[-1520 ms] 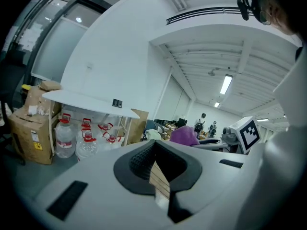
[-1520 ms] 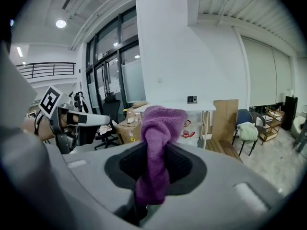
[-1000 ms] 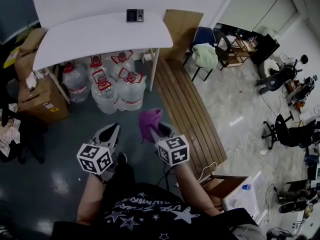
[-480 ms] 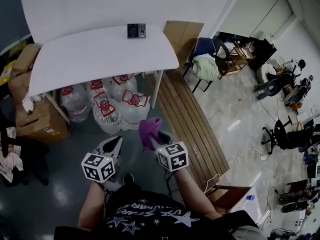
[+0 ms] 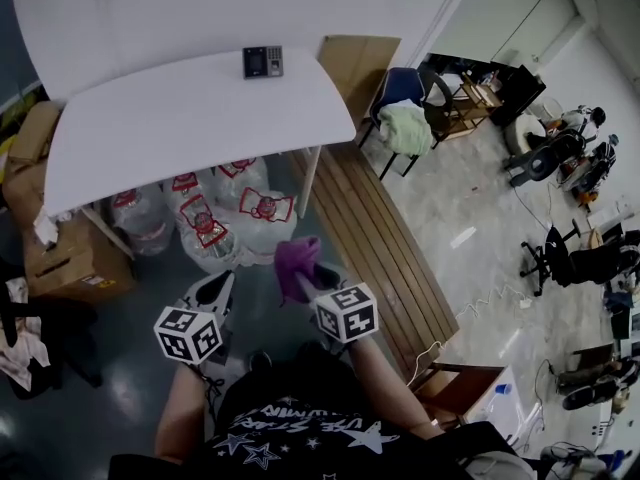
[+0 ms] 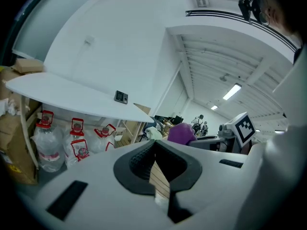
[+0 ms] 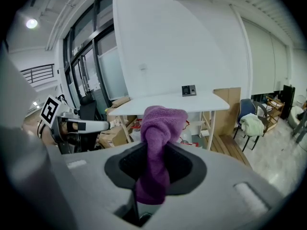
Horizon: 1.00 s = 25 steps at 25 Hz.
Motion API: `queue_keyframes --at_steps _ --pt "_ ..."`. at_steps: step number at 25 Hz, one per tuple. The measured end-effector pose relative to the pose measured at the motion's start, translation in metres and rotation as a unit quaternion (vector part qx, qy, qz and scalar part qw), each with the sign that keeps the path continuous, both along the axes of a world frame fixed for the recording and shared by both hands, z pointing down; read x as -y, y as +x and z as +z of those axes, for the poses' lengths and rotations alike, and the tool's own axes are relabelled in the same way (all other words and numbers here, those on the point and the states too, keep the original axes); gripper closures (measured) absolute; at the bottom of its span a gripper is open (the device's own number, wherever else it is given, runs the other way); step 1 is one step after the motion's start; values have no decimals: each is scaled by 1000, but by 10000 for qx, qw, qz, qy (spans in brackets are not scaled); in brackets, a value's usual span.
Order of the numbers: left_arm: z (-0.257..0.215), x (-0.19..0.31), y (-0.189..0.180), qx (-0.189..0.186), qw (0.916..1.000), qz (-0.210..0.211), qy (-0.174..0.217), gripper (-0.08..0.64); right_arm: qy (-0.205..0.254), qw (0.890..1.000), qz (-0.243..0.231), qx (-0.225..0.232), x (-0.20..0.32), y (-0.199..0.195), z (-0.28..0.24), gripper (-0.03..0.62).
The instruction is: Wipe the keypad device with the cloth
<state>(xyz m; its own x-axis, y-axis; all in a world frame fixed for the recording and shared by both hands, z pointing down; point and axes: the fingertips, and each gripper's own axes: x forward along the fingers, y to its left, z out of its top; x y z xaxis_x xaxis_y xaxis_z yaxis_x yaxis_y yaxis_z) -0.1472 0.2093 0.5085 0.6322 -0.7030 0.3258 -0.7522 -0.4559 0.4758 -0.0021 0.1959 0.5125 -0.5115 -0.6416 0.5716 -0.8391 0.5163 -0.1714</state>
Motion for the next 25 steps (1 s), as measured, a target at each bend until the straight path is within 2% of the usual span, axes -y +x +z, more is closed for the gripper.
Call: queue_keyframes --at_steps 5,11,15,19,25 --pt "7 20 26 2 9999 71 -121 552 -196 9995 -9 256 33 8 14 494" --pt "16 62 48 158 9992 -232 -282 551 -172 9977 -564 330 91 10 20 494" --pt "3 102 72 279 9986 -388 -221 552 -83 9959 -842 334 141 30 10 494" --pt "-11 139 92 356 9976 -585 -86 552 -35 9943 -973 428 184 53 -1 494" --pt "-11 175 119 424 9955 -833 -132 552 -11 9933 -1055 482 235 86 -4 494"
